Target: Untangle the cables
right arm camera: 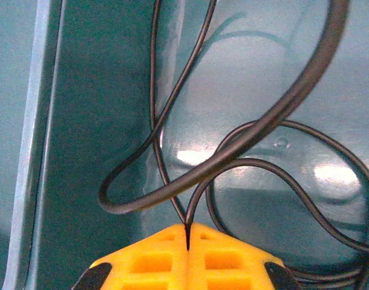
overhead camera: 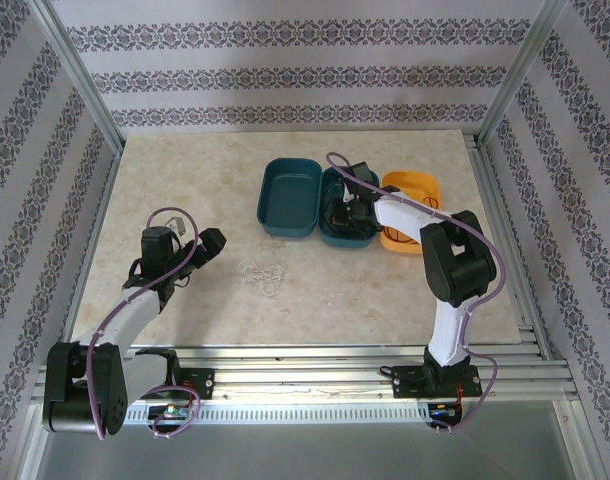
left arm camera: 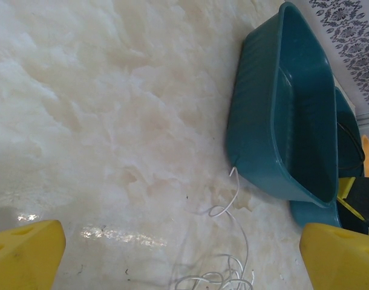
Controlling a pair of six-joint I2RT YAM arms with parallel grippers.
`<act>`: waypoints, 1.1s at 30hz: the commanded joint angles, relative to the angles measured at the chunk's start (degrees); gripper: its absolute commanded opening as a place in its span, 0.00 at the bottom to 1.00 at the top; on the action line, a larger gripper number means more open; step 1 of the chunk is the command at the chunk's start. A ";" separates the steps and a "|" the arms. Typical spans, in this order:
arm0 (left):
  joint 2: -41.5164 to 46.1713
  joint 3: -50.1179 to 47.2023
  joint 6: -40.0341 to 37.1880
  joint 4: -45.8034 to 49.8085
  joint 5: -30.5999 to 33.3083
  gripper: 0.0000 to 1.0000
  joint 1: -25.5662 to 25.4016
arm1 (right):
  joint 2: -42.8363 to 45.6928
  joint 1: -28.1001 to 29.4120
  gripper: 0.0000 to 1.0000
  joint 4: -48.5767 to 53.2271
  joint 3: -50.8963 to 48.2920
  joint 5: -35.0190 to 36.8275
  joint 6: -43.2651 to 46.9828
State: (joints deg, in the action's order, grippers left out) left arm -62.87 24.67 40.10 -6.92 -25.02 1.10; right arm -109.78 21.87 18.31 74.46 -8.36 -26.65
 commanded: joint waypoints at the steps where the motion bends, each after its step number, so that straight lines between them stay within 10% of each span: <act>1: 0.90 1.40 -1.34 -0.27 0.14 0.99 -0.66 | 3.90 0.08 0.13 1.29 -1.39 2.65 1.28; 18: -0.90 10.78 -14.21 15.70 -1.02 0.93 -5.35 | 22.03 4.54 0.49 8.64 -3.55 7.22 0.95; 22: -4.73 14.45 -18.72 19.78 0.20 0.82 -9.85 | 26.79 7.51 0.70 6.36 -7.31 6.87 -0.09; 24: -6.73 15.99 -19.87 21.65 1.91 0.76 -12.25 | 28.69 9.27 0.96 5.22 -9.21 7.40 -0.44; 33: -9.63 21.72 -24.61 35.43 12.67 0.68 -19.25 | 32.72 15.50 0.98 5.47 -15.41 12.74 -3.53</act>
State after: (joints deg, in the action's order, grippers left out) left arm -72.69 43.83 20.03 20.73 -17.41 -16.25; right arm -78.72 36.62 23.97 60.95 1.08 -28.05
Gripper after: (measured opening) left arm 0.689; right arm 0.984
